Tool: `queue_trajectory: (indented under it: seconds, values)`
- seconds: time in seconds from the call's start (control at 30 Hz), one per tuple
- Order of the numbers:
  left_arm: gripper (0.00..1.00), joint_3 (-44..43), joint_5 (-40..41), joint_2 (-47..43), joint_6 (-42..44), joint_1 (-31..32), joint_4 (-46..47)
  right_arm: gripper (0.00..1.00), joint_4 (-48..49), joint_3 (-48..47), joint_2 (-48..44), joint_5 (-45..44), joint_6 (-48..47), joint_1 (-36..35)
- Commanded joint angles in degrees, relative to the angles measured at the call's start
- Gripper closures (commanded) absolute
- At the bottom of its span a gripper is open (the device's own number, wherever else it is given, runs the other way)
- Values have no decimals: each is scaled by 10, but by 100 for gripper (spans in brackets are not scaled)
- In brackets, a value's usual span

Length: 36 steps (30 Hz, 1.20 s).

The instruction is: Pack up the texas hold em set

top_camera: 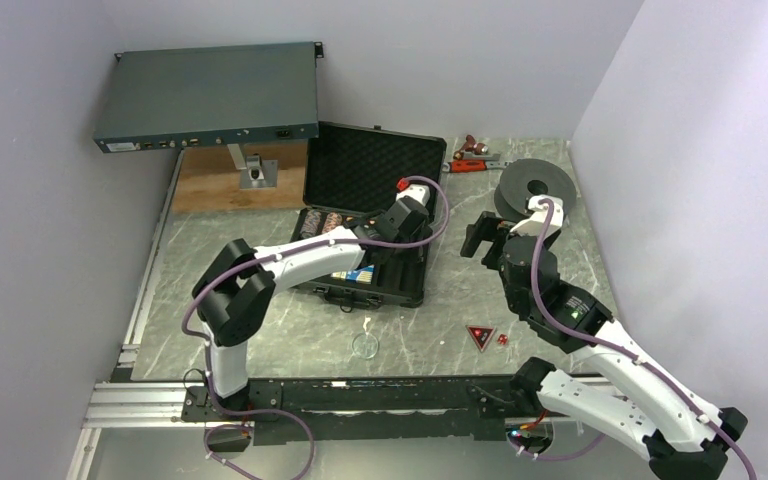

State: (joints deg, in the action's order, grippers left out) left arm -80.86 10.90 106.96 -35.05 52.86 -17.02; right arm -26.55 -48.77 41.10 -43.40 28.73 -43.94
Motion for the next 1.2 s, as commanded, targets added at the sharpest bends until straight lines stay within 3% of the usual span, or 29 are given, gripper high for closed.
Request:
queue_trajectory:
  seconds: [0.0, 0.13, 0.23, 0.47, 0.73, 1.03, 1.17]
  values:
    - [100, -33, 9, 11, 16, -7, 10, 0, 9, 4, -9, -6, -3, 1]
    - [99, -35, 13, 17, 16, -8, 13, 0, 8, 5, -8, -5, -3, 0]
    - [93, -35, 17, 20, 15, -8, 15, 0, 9, 6, -7, -2, -4, 0]
    - [51, -23, 17, 21, 13, -8, 32, 0, 4, 3, 0, 3, -4, 1]
    - [37, -25, 21, 19, 16, -7, 26, 0, 6, 7, 1, 6, -4, 1]
    - [30, 26, 17, -91, 64, -5, 32, 0, 7, 9, -1, 1, -4, 1]
    - [12, 52, 117, -182, 79, -3, -30, 0, 10, 13, 6, 2, -2, 1]
